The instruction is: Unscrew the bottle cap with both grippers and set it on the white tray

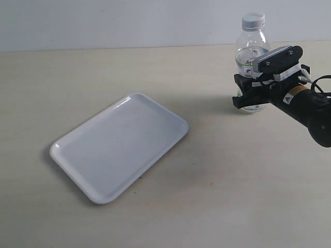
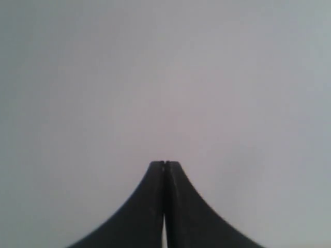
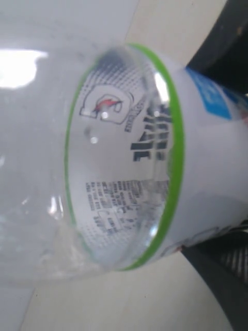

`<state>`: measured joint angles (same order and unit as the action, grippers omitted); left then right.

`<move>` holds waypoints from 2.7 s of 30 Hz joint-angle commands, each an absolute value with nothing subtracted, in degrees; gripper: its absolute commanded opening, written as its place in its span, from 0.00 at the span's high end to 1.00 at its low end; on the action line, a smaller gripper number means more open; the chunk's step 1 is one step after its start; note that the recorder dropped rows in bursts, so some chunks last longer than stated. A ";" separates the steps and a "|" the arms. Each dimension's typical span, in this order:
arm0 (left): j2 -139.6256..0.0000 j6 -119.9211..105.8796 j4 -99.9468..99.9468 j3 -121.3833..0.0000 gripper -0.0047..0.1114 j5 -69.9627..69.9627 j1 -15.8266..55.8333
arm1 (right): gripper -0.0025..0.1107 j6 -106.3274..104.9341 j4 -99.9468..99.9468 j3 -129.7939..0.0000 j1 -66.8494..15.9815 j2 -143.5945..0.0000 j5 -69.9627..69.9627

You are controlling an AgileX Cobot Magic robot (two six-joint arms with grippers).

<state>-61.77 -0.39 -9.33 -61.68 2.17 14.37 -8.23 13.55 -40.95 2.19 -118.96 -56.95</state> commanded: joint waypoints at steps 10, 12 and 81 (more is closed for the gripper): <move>-107.56 -16.92 -22.77 -110.94 0.94 64.17 21.14 | 0.98 -13.09 14.64 -40.93 2.45 -118.61 -54.76; -110.27 -17.59 -23.13 -114.95 0.88 66.85 23.60 | 0.98 -13.90 15.69 -40.93 2.45 -118.61 -54.42; -132.49 -12.19 -13.68 -134.29 0.31 58.32 42.27 | 0.98 -20.54 20.41 -40.93 2.45 -118.71 -52.79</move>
